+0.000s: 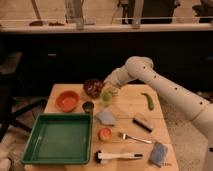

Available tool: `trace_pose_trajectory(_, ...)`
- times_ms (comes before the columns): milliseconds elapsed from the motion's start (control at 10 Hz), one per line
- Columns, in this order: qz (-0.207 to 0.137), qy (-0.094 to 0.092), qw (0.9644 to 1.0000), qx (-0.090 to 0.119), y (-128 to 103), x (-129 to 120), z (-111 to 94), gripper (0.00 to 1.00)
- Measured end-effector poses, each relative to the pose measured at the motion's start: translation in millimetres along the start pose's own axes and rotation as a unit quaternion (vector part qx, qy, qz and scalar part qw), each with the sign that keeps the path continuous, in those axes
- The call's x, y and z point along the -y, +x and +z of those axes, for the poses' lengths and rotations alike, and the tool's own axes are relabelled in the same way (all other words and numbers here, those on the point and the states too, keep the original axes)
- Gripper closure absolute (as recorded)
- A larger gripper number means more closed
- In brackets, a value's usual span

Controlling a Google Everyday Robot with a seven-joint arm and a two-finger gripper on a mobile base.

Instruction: Place grapes in red bowl

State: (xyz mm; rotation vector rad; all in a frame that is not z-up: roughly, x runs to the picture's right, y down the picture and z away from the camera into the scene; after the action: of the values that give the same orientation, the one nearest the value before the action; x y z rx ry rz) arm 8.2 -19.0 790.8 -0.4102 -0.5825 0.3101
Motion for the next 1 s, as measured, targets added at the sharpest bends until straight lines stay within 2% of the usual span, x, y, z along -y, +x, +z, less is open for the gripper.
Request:
trace_pose_trajectory(200, -0.001, 0.0, 1.0, 0.0, 0.7, 0.2, -0.4, 1.0)
trace_pose_trajectory(300, -0.012, -0.003, 0.9999, -0.002, 0.9, 3.6, -1.9, 1.0)
trace_pose_trajectory(500, -0.069, -0.01, 0.9976, -0.004, -5.5, 19.9, -0.5, 1.0)
trace_pose_trajectory(600, -0.106, -0.014, 0.9942, -0.008, -11.8, 31.9, 0.7, 1.0)
trace_pose_trajectory(800, -0.157, -0.022, 0.9873, -0.012, -22.3, 38.9, 1.6, 1.0)
trace_pose_trajectory(1000, -0.212, -0.036, 0.9765, -0.003, -34.7, 40.4, 5.5, 1.0)
